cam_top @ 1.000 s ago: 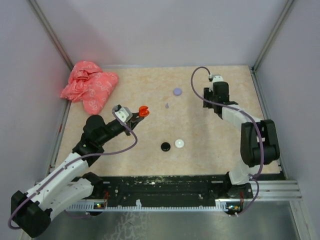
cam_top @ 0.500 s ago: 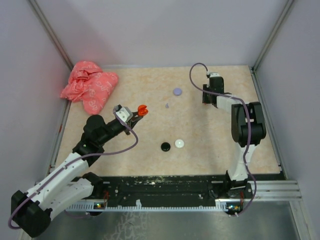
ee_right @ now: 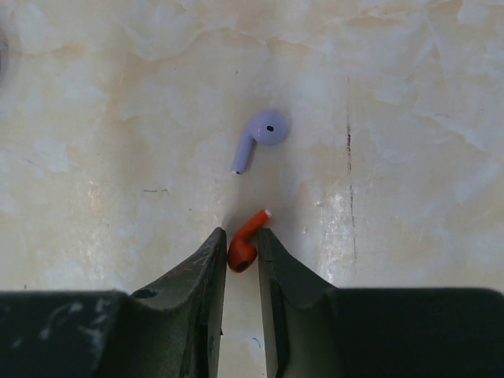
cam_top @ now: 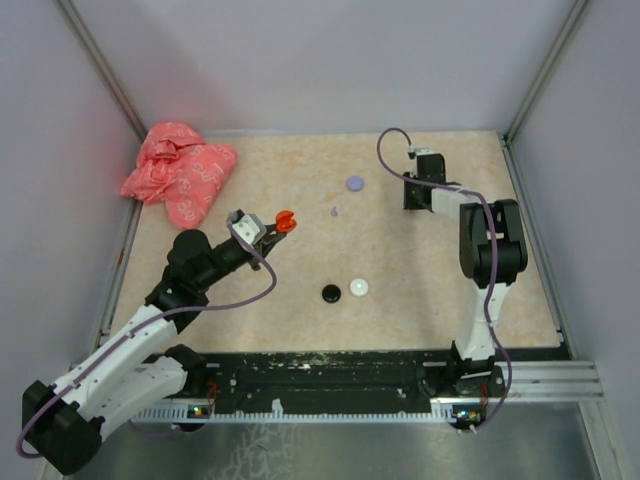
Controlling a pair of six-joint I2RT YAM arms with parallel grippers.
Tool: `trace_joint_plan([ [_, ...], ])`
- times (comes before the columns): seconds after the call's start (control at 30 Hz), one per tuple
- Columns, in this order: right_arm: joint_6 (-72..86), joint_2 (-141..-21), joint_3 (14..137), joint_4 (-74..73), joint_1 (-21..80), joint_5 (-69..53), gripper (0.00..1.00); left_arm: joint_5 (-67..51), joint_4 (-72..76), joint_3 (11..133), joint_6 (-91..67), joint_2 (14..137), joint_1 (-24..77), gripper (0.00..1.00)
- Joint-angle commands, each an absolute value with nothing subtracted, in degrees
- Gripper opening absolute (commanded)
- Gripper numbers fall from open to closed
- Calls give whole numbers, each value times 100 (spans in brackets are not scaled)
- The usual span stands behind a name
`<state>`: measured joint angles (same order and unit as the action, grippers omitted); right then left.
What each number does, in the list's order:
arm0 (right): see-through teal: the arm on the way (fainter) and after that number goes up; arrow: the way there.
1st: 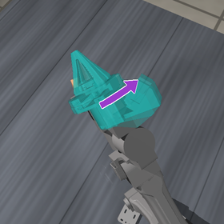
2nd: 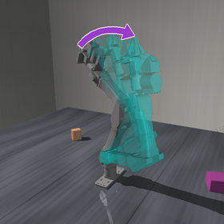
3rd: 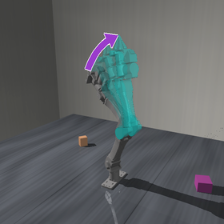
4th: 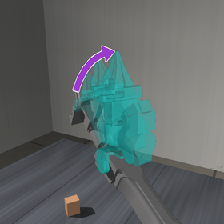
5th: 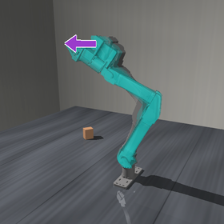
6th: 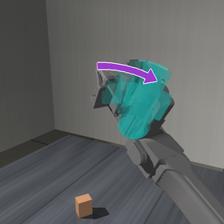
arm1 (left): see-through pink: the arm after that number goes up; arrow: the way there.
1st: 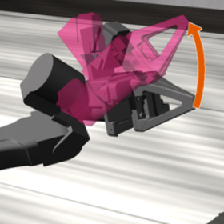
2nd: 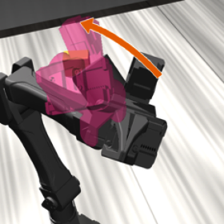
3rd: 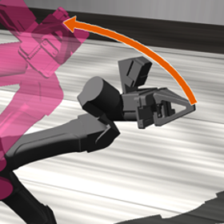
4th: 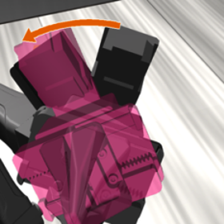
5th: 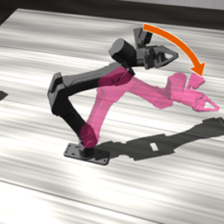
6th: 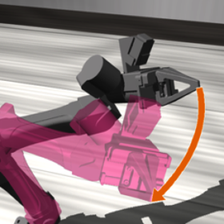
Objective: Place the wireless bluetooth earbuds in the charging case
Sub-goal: Adjust the earbud at the center of the board.
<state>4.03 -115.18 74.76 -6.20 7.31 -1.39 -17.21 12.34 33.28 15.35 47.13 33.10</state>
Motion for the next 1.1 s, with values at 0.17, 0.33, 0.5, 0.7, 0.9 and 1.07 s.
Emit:
trace_joint_plan([
  [0.17,-185,-11082,7053,-1301,1189,-519,14,-1931,1257,3479,1531,4623,3302,1],
  [0.33,-418,-10558,6555,-1634,1849,-568,14,-1986,1257,3483,1501,4611,3300,1],
  [0.5,-564,-10138,6267,-2016,2328,-539,20,-2030,1265,3485,1476,4603,3304,1],
  [0.7,-737,-9971,6126,-2256,2432,-326,29,-2068,1274,3480,1424,4606,3296,1],
  [0.9,-744,-9927,6058,-2278,2426,117,35,-2066,1292,3471,1424,4619,3296,1],
  [1.07,-501,-9985,6120,-2017,2297,340,35,-2081,1301,3471,1415,4632,3301,1],
])
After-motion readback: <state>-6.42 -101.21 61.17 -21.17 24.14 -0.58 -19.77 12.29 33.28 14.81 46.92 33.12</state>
